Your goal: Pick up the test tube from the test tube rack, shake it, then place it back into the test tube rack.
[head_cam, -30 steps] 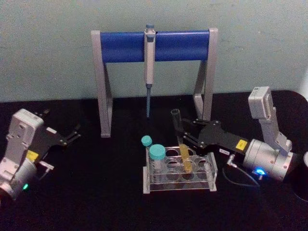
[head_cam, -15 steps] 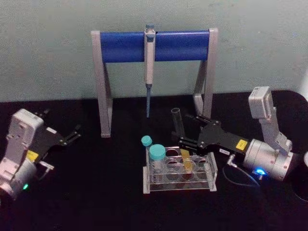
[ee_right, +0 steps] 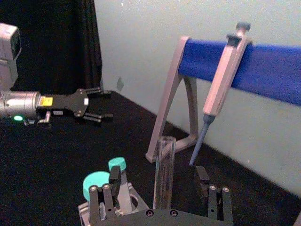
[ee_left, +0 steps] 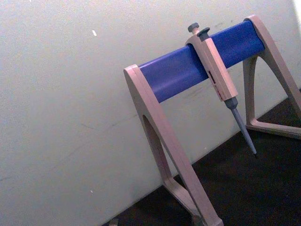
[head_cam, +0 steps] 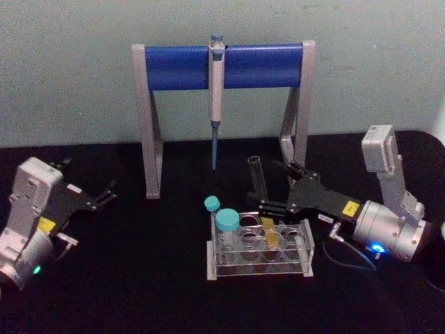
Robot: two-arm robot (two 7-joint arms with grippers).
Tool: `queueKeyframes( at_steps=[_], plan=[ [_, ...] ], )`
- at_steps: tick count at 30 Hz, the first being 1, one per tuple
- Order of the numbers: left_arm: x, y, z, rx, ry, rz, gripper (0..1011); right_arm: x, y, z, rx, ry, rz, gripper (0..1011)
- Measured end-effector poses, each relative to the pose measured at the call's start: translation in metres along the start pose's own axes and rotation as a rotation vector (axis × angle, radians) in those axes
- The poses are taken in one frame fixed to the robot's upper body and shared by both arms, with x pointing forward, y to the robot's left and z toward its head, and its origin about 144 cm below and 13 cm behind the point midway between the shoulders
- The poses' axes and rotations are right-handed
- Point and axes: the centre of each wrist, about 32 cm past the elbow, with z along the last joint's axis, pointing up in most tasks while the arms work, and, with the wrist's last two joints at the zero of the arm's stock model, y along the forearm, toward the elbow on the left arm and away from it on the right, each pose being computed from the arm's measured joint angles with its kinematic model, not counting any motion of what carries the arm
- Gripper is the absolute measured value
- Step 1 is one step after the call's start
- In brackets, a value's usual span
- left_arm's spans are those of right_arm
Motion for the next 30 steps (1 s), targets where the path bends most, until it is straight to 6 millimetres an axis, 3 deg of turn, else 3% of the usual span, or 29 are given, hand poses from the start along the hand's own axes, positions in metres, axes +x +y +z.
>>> queueKeyframes(
  at_steps=[8, 15, 23, 30],
  plan=[
    [0.0, 0.0, 0.0, 0.0, 0.0, 0.0, 1001, -0.008, -0.017, 0.013, 0.064, -0.043, -0.068, 1000],
    [0.0, 0.0, 0.0, 0.0, 0.0, 0.0, 1001, -0.019, -0.038, 0.023, 0.016, -0.093, -0.281, 1000],
    [0.0, 0.0, 0.0, 0.0, 0.0, 0.0, 1001, -0.024, -0.043, 0.016, -0.125, -0.069, -0.483, 1000],
    [0.0, 0.0, 0.0, 0.0, 0.0, 0.0, 1001, -0.024, -0.039, 0.005, -0.211, -0.01, -0.519, 1000]
  ],
)
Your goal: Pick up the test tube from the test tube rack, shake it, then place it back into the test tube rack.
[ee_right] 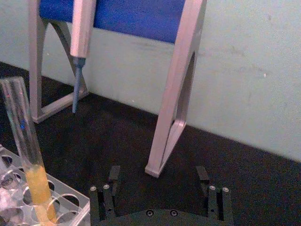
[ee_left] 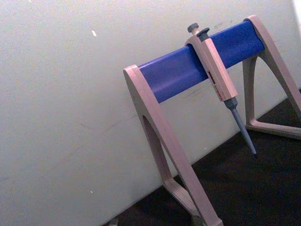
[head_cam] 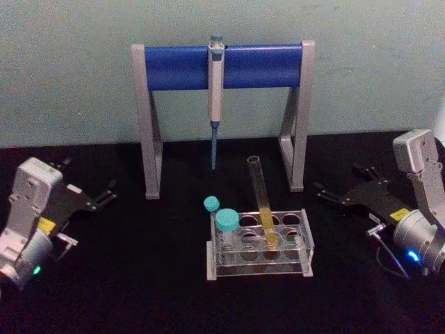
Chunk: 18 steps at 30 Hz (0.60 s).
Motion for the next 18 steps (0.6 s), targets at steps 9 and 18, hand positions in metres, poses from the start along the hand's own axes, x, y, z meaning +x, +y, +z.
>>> queueKeyframes(
  at_steps=[9, 18],
  plan=[
    [0.0, 0.0, 0.0, 0.0, 0.0, 0.0, 1001, 0.001, 0.0015, -0.003, -0.008, 0.016, -0.007, 1000],
    [0.0, 0.0, 0.0, 0.0, 0.0, 0.0, 1001, 0.0009, 0.0014, -0.0021, -0.006, 0.013, -0.005, 1000]
  ],
)
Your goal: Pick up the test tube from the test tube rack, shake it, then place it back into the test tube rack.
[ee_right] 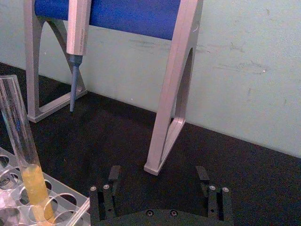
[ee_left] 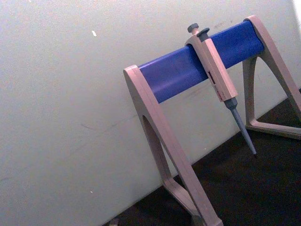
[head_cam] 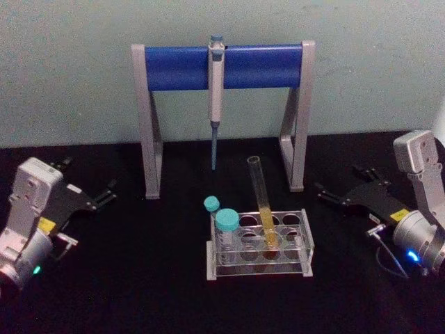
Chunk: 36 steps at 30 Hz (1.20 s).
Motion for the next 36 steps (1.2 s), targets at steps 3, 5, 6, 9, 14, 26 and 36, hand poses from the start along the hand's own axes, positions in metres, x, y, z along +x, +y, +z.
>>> queueKeyframes(
  at_steps=[3, 5, 6, 9, 14, 26, 36],
  plan=[
    [0.0, 0.0, 0.0, 0.0, 0.0, 0.0, 1001, 0.0, 0.0, 0.0002, 0.001, -0.001, 0.001, 1000],
    [0.0, 0.0, 0.0, 0.0, 0.0, 0.0, 1001, -0.0001, 0.0, 0.0003, 0.001, -0.001, 0.002, 1000],
    [0.0, 0.0, 0.0, 0.0, 0.0, 0.0, 1001, -0.0001, 0.0, 0.0004, 0.001, -0.001, 0.002, 1000],
    [0.0, 0.0, 0.0, 0.0, 0.0, 0.0, 1001, -0.0001, 0.0, 0.0004, 0.001, -0.002, 0.002, 1000],
    [0.0, 0.0, 0.0, 0.0, 0.0, 0.0, 1001, -0.0003, -0.0001, 0.0005, 0.002, -0.002, 0.003, 1000],
    [0.0, 0.0, 0.0, 0.0, 0.0, 0.0, 1001, -0.0003, -0.0001, 0.0007, 0.002, -0.003, 0.003, 1000],
    [0.0, 0.0, 0.0, 0.0, 0.0, 0.0, 1001, -0.0003, -0.0001, 0.0007, 0.002, -0.003, 0.003, 1000]
  ],
)
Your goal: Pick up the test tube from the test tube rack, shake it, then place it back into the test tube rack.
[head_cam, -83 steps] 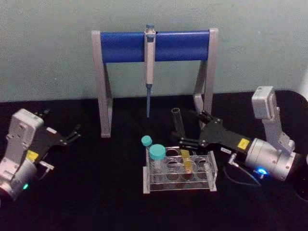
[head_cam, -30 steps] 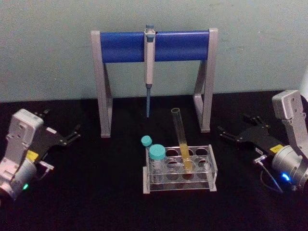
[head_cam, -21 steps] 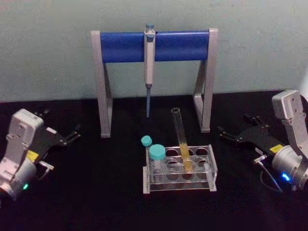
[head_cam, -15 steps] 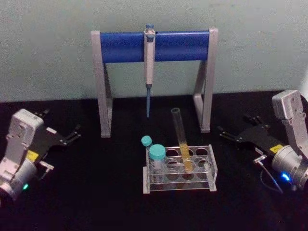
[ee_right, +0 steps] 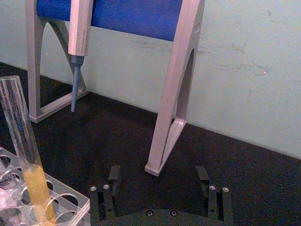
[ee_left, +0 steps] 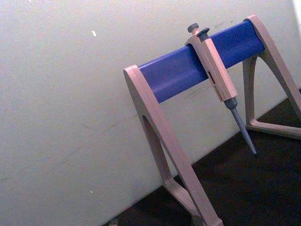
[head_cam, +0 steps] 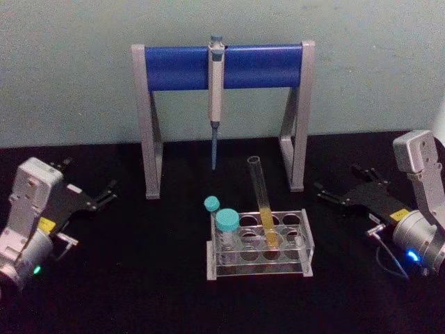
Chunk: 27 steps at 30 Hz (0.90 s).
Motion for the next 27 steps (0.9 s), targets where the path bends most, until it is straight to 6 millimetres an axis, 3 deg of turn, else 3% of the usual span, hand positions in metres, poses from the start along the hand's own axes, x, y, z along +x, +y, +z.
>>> queueKeyframes(
  at_steps=[27],
  plan=[
    [0.0, 0.0, 0.0, 0.0, 0.0, 0.0, 1001, 0.0, 0.0, 0.0, 0.0, 0.0, 0.0, 1000]
  ],
)
